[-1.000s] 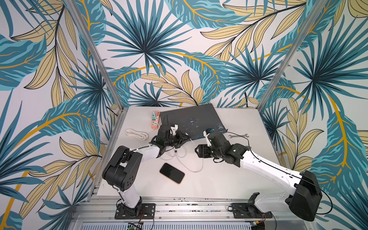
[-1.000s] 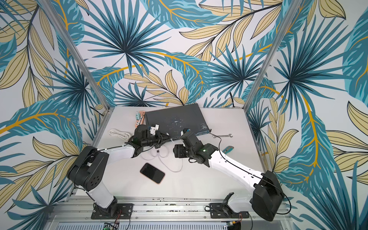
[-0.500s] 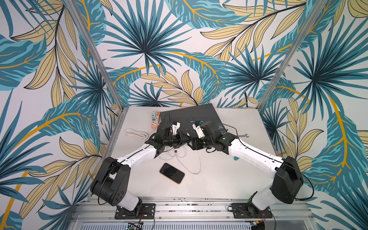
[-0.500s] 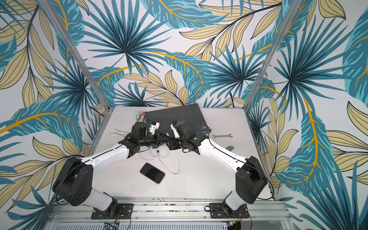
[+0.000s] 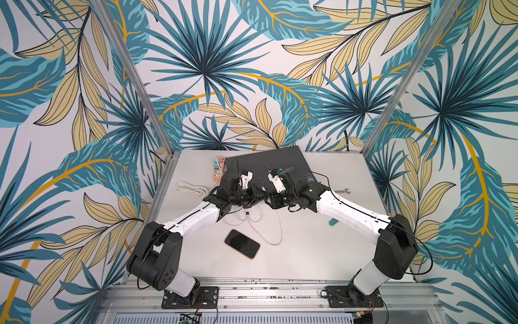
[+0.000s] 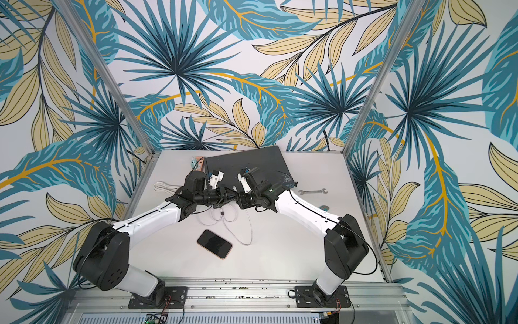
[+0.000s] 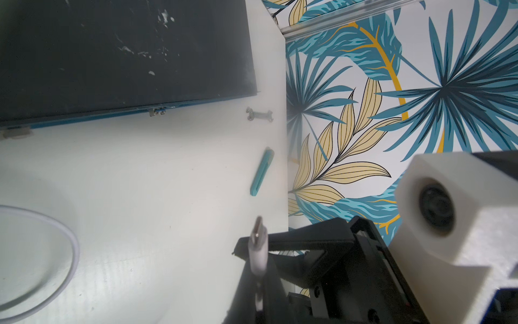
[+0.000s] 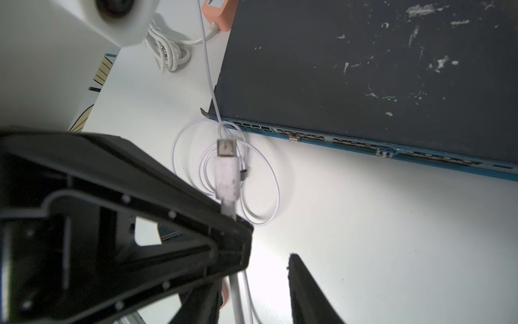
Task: Plug the charging cable into the phone
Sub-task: Pick up the charging cable from the center of the board.
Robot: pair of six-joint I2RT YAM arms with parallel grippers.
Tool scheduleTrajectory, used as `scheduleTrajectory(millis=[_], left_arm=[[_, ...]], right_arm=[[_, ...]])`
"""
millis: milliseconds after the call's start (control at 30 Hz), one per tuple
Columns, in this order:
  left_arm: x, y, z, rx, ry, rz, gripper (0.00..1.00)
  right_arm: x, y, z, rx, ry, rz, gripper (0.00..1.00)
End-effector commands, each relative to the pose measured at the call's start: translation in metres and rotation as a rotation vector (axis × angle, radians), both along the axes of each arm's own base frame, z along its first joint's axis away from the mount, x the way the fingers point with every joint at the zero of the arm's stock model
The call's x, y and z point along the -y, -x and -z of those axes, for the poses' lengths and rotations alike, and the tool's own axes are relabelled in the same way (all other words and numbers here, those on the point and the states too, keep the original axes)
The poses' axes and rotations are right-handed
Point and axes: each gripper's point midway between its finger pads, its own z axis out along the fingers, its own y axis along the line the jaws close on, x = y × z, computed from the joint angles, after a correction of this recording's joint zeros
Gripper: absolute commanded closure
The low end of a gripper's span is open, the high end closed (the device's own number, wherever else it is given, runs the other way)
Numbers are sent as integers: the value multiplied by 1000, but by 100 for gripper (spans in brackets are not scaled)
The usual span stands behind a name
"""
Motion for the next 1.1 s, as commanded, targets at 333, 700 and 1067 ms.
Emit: scheduleTrajectory(millis=[333, 700, 1067], left_arm=[[0, -5, -28, 73, 41, -21, 2], [2, -15, -35, 83, 78, -38, 35], [0, -15, -30, 73, 84, -40, 64]], right_arm=[[12, 6, -16, 42, -22, 13, 100], [11, 19, -16, 14, -70, -20, 100], [9, 20, -14, 6, -77, -27, 100]])
